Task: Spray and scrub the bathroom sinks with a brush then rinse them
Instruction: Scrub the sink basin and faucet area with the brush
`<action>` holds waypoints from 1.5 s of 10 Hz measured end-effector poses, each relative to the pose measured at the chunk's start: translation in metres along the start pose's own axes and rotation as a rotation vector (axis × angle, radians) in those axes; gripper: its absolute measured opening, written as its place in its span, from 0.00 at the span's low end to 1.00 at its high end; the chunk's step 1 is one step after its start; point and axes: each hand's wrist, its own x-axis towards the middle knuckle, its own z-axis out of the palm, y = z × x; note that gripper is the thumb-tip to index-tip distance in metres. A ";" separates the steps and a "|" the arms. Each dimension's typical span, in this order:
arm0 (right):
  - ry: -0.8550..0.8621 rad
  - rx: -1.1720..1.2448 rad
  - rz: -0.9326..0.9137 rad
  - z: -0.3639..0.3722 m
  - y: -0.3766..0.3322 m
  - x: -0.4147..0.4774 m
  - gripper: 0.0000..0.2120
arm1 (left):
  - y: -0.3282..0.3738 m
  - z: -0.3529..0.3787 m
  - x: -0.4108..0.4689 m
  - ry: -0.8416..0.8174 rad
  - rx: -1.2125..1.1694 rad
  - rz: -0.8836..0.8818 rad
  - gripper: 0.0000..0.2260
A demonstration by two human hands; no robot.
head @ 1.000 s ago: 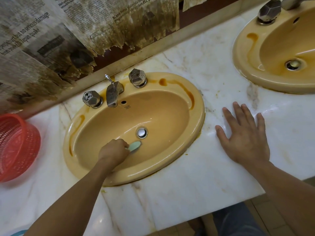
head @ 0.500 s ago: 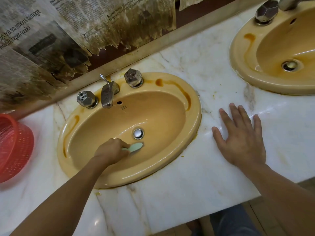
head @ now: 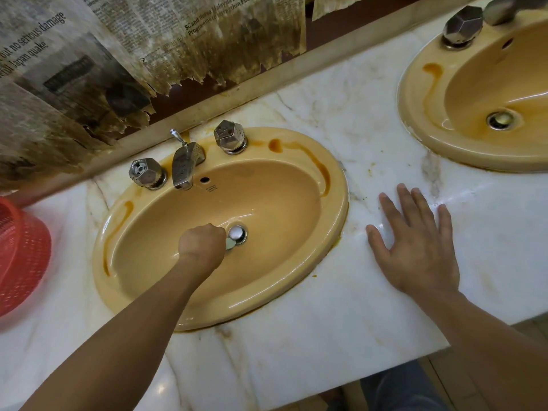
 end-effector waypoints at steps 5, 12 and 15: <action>0.010 0.002 -0.006 0.002 0.001 0.000 0.33 | -0.017 -0.012 0.039 -0.053 -0.313 0.086 0.17; 0.010 0.001 0.003 0.002 0.000 0.000 0.32 | -0.050 0.056 0.033 0.125 -0.753 -0.307 0.18; 0.010 0.000 -0.003 0.004 0.002 0.000 0.32 | -0.031 0.045 0.042 0.128 -0.644 -0.210 0.18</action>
